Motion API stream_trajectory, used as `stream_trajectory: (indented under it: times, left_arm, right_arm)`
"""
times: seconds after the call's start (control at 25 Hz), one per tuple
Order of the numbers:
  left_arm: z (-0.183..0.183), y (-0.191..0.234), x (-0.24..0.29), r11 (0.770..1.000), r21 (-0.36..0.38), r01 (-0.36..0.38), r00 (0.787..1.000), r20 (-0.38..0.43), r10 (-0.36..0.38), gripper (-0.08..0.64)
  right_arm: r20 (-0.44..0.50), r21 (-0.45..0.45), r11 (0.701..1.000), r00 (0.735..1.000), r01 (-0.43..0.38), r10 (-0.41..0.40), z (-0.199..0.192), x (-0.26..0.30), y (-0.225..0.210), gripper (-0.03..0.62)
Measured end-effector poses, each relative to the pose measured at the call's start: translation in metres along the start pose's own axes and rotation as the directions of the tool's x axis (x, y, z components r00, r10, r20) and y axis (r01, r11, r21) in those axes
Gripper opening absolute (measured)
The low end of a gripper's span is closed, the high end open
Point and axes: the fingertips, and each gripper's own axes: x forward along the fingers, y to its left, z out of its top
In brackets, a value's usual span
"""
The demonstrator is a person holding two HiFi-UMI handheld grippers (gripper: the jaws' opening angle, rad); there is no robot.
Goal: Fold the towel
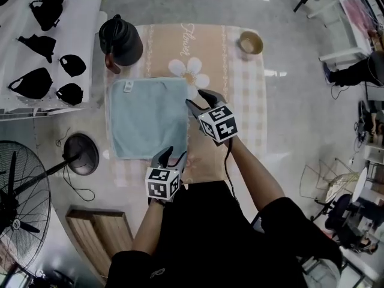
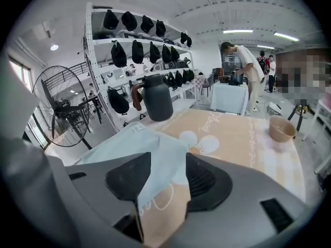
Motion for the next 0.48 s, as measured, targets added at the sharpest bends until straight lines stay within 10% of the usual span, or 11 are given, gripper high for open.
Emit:
stream_trajectory:
  times: [0.48]
  left_arm:
    - [-0.050, 0.001, 0.040, 0.985, 0.039, -0.166, 0.978, -0.121, 0.169, 0.202]
  right_arm:
    - [-0.076, 0.071, 0.994, 0.993, -0.081, 0.086, -0.018, 0.055, -0.022, 0.196]
